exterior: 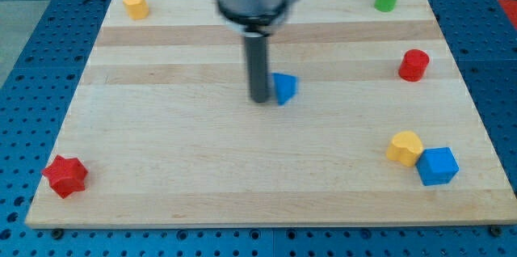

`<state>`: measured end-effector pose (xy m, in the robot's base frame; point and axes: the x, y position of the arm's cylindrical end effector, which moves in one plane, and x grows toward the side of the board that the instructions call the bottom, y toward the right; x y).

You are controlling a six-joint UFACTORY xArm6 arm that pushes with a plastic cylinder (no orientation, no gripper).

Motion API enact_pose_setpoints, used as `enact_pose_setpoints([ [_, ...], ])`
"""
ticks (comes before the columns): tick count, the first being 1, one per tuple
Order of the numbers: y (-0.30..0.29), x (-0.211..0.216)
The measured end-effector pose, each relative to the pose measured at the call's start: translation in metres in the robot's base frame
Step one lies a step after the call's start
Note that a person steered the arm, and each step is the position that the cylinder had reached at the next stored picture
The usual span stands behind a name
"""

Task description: Move the blue triangle diagonally to the top left of the yellow heart

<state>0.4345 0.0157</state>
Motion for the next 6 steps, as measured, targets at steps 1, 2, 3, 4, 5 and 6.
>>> enact_pose_setpoints([
  [1, 0.050, 0.000],
  [2, 0.017, -0.001],
  [3, 0.014, -0.030],
  [4, 0.062, -0.029],
  [5, 0.104, -0.015],
  [6, 0.080, -0.023],
])
